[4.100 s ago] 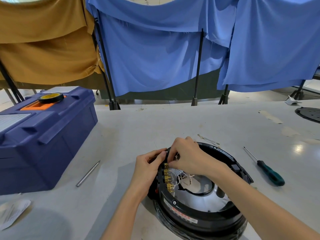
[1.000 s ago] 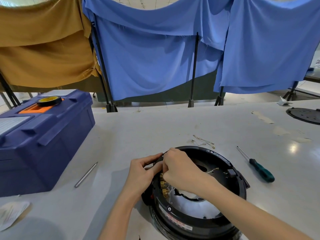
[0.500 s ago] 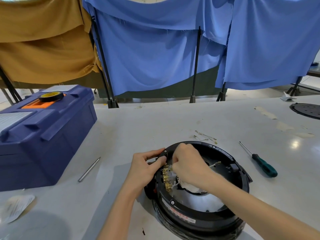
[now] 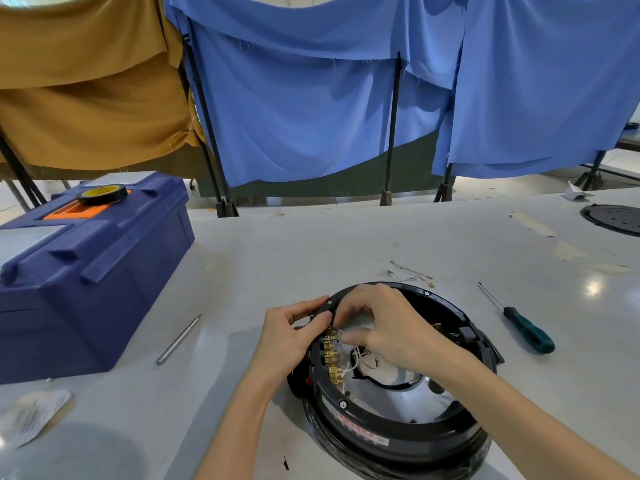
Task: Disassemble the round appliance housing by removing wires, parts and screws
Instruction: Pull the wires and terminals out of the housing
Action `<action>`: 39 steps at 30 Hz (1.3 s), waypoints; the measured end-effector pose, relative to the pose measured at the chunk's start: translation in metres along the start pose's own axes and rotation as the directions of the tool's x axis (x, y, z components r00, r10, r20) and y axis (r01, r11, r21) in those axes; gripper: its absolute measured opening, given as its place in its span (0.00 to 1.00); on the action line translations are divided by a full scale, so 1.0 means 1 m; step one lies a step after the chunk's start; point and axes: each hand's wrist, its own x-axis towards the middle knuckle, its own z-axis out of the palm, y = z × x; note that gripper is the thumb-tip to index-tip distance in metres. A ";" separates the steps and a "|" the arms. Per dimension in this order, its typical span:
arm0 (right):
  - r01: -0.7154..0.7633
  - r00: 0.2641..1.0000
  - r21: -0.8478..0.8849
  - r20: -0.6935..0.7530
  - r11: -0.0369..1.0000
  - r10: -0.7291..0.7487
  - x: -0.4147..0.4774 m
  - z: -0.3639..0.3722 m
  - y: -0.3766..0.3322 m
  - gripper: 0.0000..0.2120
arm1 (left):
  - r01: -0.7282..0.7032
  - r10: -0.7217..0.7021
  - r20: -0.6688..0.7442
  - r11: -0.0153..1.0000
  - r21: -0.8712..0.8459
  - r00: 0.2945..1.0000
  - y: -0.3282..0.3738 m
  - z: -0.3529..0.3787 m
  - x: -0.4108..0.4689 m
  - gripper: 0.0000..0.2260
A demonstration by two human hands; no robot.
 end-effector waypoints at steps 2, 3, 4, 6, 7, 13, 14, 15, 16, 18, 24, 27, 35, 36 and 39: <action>0.037 0.999 -0.012 0.000 0.999 -0.037 -0.002 0.001 -0.002 0.05 | 0.005 -0.005 0.012 1.000 0.023 1.000 0.002 0.000 -0.001 0.10; 0.038 0.999 -0.046 0.015 0.998 -0.038 -0.003 0.003 -0.004 0.04 | 0.014 -0.015 0.018 1.000 0.028 1.000 0.004 0.000 -0.001 0.11; 0.036 0.999 -0.092 0.029 0.995 -0.033 -0.004 0.004 -0.005 0.04 | 0.028 -0.028 0.025 0.999 0.029 0.999 0.005 0.000 -0.002 0.11; 0.027 0.999 -0.186 0.049 0.982 -0.018 -0.004 0.007 -0.006 0.04 | 0.048 -0.049 0.036 0.998 0.027 0.998 0.007 0.001 -0.003 0.13; 0.017 0.998 -0.213 0.060 0.977 -0.004 -0.004 0.009 -0.007 0.04 | 0.053 -0.054 0.032 0.998 0.021 0.998 0.008 0.002 -0.005 0.14; 0.028 1.000 -0.331 0.001 0.943 -0.029 -0.005 0.024 -0.013 0.04 | 0.021 -0.019 -0.079 0.999 0.026 0.997 0.006 0.010 -0.022 0.15; 0.038 0.999 -0.361 -0.009 0.932 -0.045 -0.004 0.027 -0.013 0.05 | 0.021 -0.019 -0.083 1.000 0.022 0.996 0.007 0.010 -0.022 0.15; 0.046 0.998 -0.381 -0.016 0.923 -0.057 -0.004 0.029 -0.013 0.06 | 0.020 -0.018 -0.085 1.000 0.023 0.996 0.008 0.010 -0.022 0.15; 0.053 0.998 -0.394 -0.020 0.918 -0.066 -0.004 0.031 -0.013 0.07 | 0.015 -0.012 -0.086 1.000 0.027 0.996 0.009 0.010 -0.022 0.15; 0.064 0.997 -0.399 -0.023 0.915 -0.080 -0.003 0.033 -0.013 0.09 | 0.003 0.000 -0.079 1.000 0.028 0.997 0.010 0.010 -0.022 0.15; 0.054 0.997 -0.312 -0.030 0.949 -0.067 -0.004 0.034 -0.012 0.13 | 0.013 -0.012 -0.082 1.000 0.018 0.997 0.012 0.009 -0.024 0.15; 0.044 0.998 -0.287 -0.034 0.957 -0.056 -0.004 0.034 -0.011 0.18 | 0.018 -0.018 -0.071 1.000 0.001 0.997 0.013 0.008 -0.025 0.15; 0.058 0.996 -0.282 -0.045 0.958 -0.074 -0.005 0.035 -0.010 0.19 | 0.017 -0.017 -0.041 1.000 0.009 0.999 0.016 0.006 -0.026 0.14; 0.062 0.996 -0.287 -0.047 0.956 -0.079 -0.006 0.035 -0.010 0.19 | 0.018 -0.018 -0.041 1.000 0.009 0.999 0.015 0.006 -0.025 0.14; 0.022 0.993 -0.301 -0.103 0.953 -0.055 -0.008 0.021 0.000 0.17 | 0.029 -0.029 -0.045 0.999 0.014 0.999 0.015 0.005 -0.024 0.14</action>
